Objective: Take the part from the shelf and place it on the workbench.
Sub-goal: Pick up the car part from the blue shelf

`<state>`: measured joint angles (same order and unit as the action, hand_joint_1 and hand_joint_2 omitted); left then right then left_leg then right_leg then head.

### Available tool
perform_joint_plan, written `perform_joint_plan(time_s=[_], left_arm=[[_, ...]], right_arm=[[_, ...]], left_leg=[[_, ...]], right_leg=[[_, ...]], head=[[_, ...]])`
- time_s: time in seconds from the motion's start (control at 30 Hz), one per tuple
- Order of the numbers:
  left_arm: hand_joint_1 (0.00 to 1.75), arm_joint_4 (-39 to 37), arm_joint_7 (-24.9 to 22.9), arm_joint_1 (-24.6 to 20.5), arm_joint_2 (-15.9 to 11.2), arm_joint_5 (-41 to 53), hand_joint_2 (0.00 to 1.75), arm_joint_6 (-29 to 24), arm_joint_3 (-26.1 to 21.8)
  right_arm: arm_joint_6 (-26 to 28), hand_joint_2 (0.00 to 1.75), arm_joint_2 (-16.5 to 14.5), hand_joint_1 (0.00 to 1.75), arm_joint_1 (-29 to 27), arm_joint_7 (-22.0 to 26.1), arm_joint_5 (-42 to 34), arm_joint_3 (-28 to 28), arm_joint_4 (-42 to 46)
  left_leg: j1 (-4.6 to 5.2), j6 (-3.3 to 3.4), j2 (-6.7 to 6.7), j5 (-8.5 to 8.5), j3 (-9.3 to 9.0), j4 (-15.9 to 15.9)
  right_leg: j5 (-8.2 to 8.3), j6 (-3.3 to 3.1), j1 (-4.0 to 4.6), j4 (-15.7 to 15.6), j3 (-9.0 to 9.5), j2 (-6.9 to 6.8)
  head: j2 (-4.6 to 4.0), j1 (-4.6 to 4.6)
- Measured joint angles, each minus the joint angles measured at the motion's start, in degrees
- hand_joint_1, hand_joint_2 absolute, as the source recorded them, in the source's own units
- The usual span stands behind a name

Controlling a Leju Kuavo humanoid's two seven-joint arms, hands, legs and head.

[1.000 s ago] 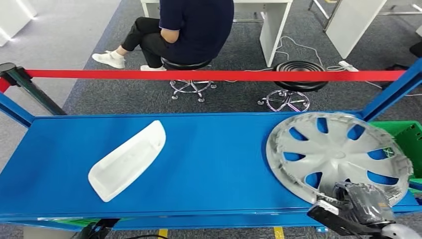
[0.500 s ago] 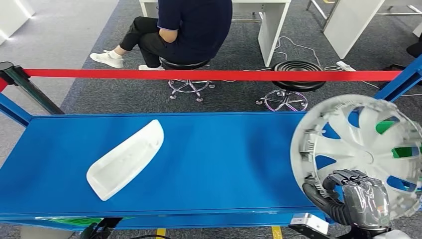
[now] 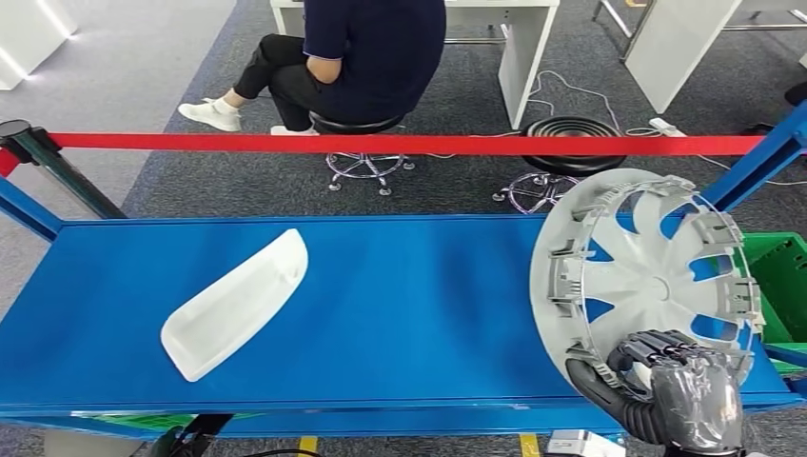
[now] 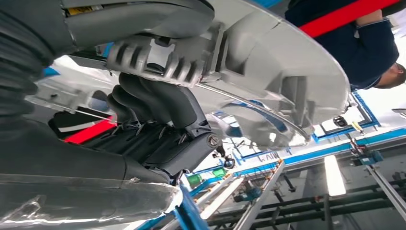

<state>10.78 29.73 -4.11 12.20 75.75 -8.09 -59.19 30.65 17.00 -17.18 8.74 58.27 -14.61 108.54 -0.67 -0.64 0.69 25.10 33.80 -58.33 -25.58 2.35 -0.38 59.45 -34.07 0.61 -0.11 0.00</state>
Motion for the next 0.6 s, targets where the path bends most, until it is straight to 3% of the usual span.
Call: perform_joint_plan(time_s=[0.1,0.3,0.37,0.43,0.5,0.57,0.6], left_arm=[[0.00,0.0,0.0,0.0,0.0,0.0,0.00,0.0,0.0],[0.00,0.0,0.0,0.0,0.0,0.0,0.00,0.0,0.0],[0.00,0.0,0.0,0.0,0.0,0.0,0.00,0.0,0.0],[0.00,0.0,-0.1,0.0,0.0,0.0,0.00,0.0,0.0],[0.00,0.0,-0.3,0.0,0.0,0.0,0.00,-0.1,0.0],[0.00,0.0,-0.3,-0.1,0.0,0.0,0.00,-0.1,0.0],[0.00,0.0,-0.3,0.0,0.1,0.0,0.00,-0.2,0.0]], right_arm=[[0.4,1.75,0.0,1.75,0.0,-0.1,0.0,-0.2,0.1],[0.5,1.75,0.0,1.75,0.0,-0.1,0.0,-0.2,0.1],[0.6,1.75,0.0,1.75,0.0,-0.2,0.0,-0.2,0.1],[0.6,1.75,0.0,1.75,0.0,-0.2,0.0,-0.3,0.2],[0.9,1.75,-0.1,1.75,-0.1,-0.1,0.0,-0.6,0.2],[1.2,1.75,-0.2,1.75,-0.1,0.3,0.2,-1.1,0.3],[1.3,1.75,-0.2,1.75,-0.1,0.4,0.5,-1.6,0.4]], left_leg=[[-0.16,-0.72,-0.10,0.77,0.23,-0.7],[-0.14,-0.84,-0.15,1.49,0.60,-1.5],[-0.11,-0.89,-0.16,2.52,1.31,-3.1],[-0.04,-0.88,-0.16,4.72,3.95,-8.9],[0.18,-0.34,-0.17,3.16,2.94,-6.8],[0.38,0.32,-0.16,0.29,-0.05,-0.2],[0.38,0.54,-0.14,0.30,-0.03,0.0]], right_leg=[[0.30,-1.03,-0.13,-0.4,0.12,-0.11],[0.33,-1.31,-0.17,-0.5,0.16,-0.15],[0.33,-1.53,-0.17,-0.5,0.13,-0.20],[0.32,-1.84,-0.05,-0.5,0.09,-0.23],[0.22,-1.69,0.39,-0.3,0.01,-0.15],[0.22,-1.11,0.67,-0.2,-0.09,-0.05],[0.31,-0.82,0.63,-0.4,-0.10,-0.03]], head=[[0.00,-0.02],[0.00,-0.12],[0.00,-0.18],[0.00,-0.21],[0.00,-0.15],[0.00,-0.09],[0.00,-0.07]])
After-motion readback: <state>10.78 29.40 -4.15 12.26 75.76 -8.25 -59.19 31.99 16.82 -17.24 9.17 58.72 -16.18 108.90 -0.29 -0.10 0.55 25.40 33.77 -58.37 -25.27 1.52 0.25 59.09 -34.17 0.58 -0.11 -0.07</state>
